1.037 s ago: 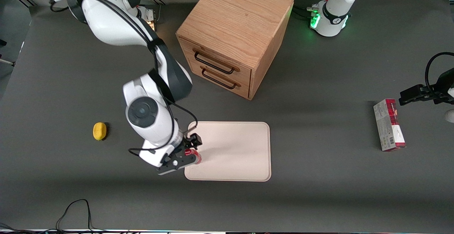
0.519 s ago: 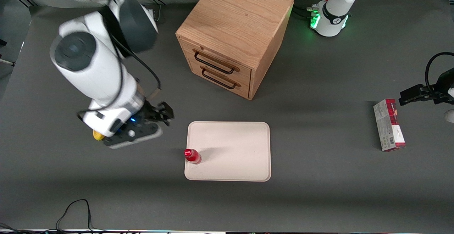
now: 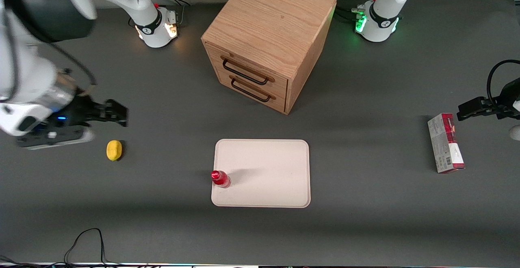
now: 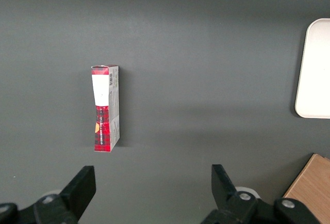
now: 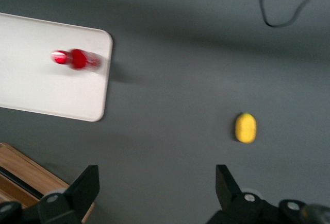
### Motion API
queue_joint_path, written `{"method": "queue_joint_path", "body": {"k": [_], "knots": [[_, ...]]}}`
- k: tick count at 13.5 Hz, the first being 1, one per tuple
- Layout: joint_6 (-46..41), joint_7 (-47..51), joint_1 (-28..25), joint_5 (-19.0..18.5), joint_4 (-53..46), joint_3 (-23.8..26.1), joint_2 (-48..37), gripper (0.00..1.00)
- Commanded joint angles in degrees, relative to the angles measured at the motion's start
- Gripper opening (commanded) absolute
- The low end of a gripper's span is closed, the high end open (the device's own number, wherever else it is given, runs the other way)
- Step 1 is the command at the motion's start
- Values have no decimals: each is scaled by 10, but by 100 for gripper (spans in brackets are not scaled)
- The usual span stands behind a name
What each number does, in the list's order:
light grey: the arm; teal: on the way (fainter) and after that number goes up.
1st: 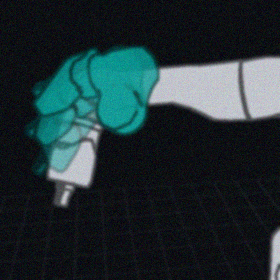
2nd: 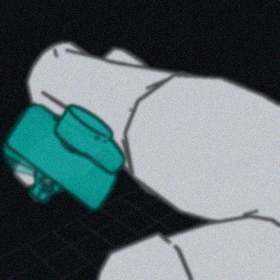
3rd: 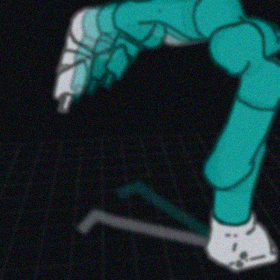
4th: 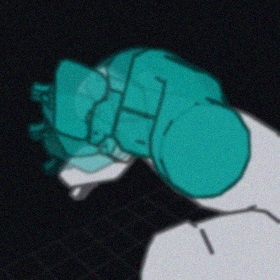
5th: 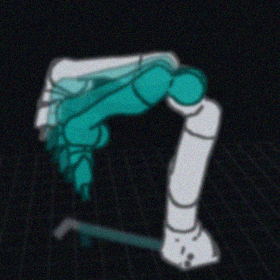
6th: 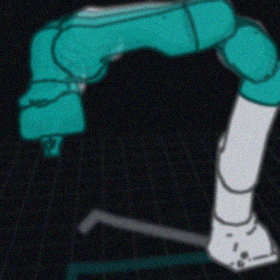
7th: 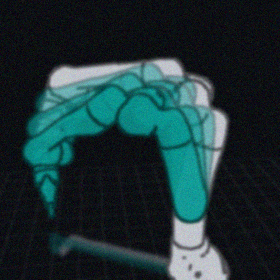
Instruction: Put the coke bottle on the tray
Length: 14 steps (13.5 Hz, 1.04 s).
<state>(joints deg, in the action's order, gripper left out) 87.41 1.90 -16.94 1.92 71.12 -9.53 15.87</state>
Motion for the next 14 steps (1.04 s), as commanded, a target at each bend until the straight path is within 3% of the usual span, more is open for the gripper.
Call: {"method": "queue_joint_path", "body": {"k": [1, 4, 11, 14], "knots": [[52, -37, 69, 16, 122, 34, -86, 100], [79, -44, 118, 13, 183, 57, -127, 100], [76, -42, 126, 0, 193, 49, -126, 100], [83, -45, 127, -22, 185, 49, -118, 100]]}}
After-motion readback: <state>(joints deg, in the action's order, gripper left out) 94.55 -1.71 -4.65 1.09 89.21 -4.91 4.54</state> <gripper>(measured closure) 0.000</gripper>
